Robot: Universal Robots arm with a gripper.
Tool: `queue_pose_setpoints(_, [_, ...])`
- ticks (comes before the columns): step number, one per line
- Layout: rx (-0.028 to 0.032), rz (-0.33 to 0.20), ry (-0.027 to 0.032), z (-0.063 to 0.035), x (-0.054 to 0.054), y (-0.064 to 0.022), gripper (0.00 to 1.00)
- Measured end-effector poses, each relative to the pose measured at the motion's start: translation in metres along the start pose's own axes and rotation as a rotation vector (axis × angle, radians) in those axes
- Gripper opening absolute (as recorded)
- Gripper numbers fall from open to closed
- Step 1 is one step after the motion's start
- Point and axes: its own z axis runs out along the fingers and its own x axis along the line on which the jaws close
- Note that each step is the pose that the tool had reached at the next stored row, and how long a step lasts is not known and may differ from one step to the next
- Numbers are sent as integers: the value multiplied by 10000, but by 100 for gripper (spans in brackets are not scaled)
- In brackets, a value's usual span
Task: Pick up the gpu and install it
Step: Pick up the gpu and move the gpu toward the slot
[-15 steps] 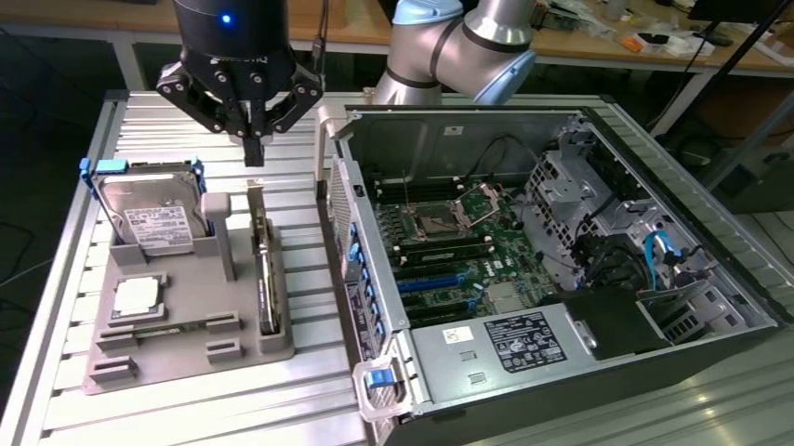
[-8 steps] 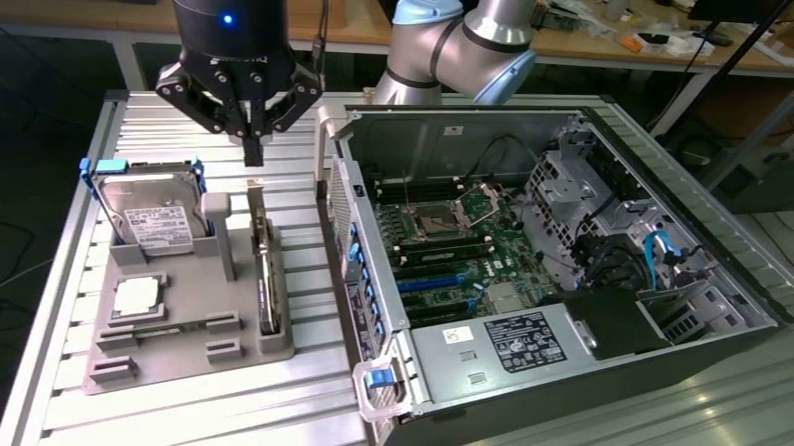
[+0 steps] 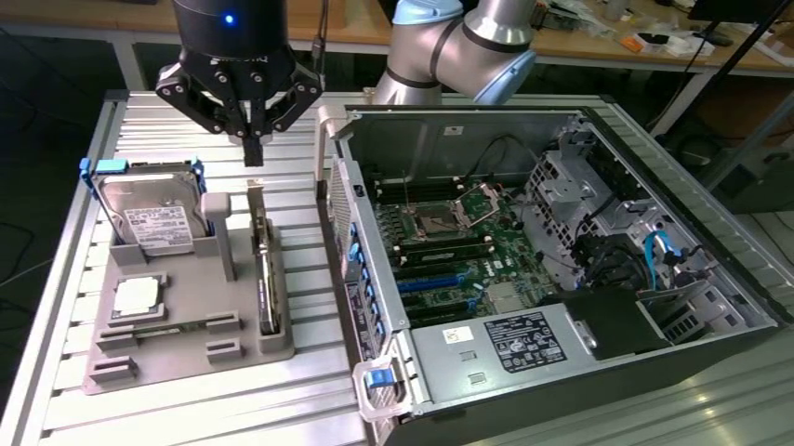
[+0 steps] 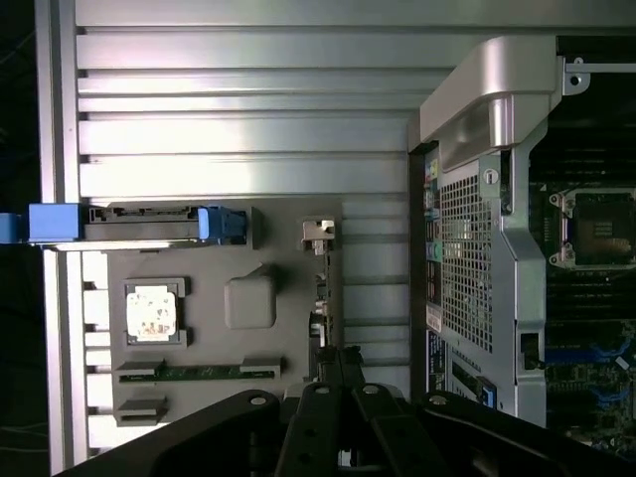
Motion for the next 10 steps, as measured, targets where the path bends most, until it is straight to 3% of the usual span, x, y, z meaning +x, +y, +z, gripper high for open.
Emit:
queue_pose_setpoints(8, [3,0,-1,1,0,0,11])
queue_pose_setpoints(10, [3,-1,-1,1,0,0,17])
